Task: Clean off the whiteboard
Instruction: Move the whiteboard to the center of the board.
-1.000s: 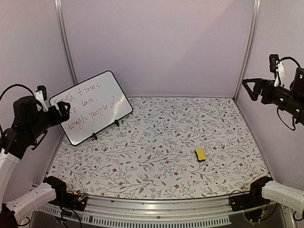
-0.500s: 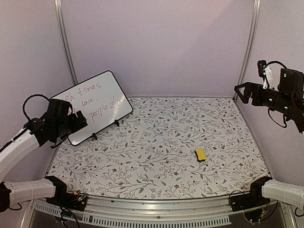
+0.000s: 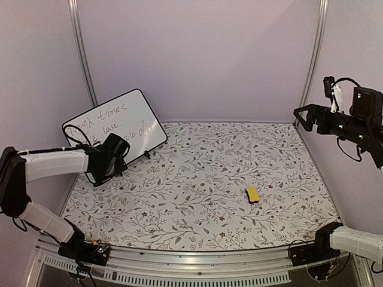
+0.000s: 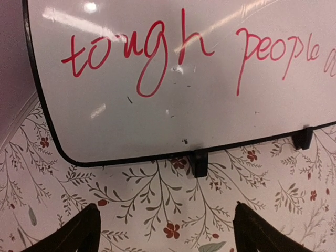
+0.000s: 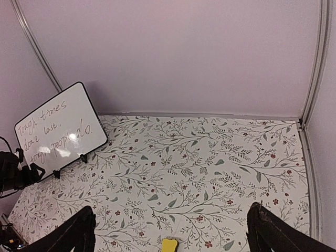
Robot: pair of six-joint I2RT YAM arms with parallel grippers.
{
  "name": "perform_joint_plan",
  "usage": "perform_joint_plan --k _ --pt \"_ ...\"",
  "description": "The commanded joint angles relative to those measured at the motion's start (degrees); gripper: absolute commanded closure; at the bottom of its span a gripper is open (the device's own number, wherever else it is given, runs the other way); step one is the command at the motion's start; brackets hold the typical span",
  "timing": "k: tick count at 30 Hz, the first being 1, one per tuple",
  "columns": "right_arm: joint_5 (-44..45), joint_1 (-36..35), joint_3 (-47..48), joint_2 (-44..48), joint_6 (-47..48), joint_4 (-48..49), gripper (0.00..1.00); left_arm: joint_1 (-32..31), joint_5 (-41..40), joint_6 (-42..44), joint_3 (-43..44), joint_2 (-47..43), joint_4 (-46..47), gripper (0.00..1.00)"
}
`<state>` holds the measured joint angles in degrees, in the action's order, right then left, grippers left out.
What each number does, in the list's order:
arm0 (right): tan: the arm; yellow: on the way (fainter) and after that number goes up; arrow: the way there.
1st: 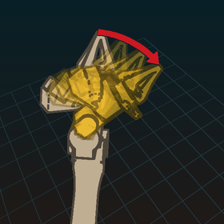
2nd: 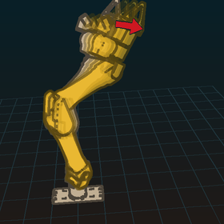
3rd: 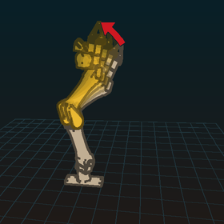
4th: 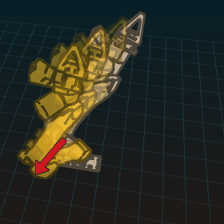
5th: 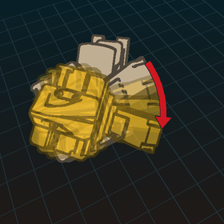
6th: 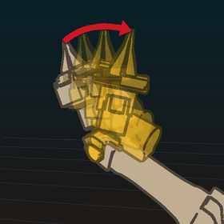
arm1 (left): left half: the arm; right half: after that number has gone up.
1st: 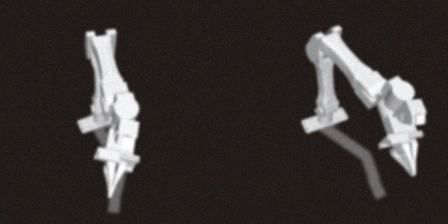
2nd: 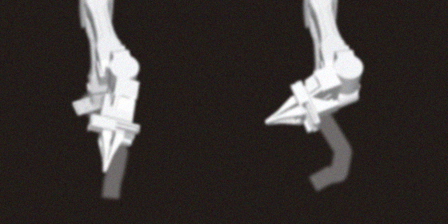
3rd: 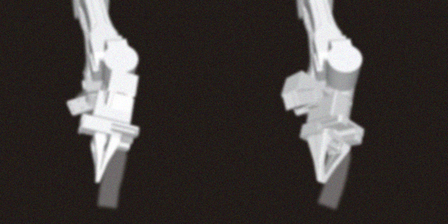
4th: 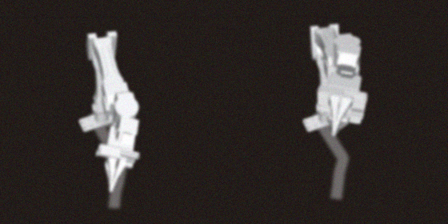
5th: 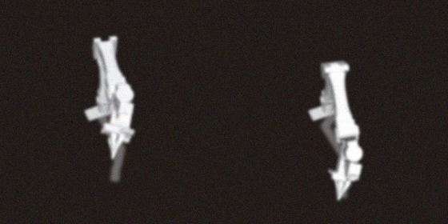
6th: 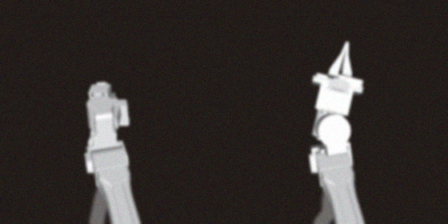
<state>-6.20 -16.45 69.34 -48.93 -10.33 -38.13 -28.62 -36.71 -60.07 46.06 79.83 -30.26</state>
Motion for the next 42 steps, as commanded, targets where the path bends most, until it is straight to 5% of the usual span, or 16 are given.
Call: perform_joint_plan --k 1,6,26,42 --pt "-1.68 0.12 0.69 0.43 -0.52 0.37 0.01 -0.52 -5.90 0.10 1.96 5.87 8.03 0.17" --pt "-1.38 0.14 -0.17 1.52 -0.59 0.13 0.01 -0.50 -5.83 1.11 6.62 14.85 9.70 0.33" --pt "-2.46 0.14 1.24 1.14 -0.09 -0.65 0.01 -0.57 -4.76 -0.26 8.42 25.87 12.30 0.46" --pt "-3.49 0.17 2.47 0.41 -0.57 -0.97 0.01 -0.32 -6.36 -0.31 7.15 27.60 15.04 0.68"
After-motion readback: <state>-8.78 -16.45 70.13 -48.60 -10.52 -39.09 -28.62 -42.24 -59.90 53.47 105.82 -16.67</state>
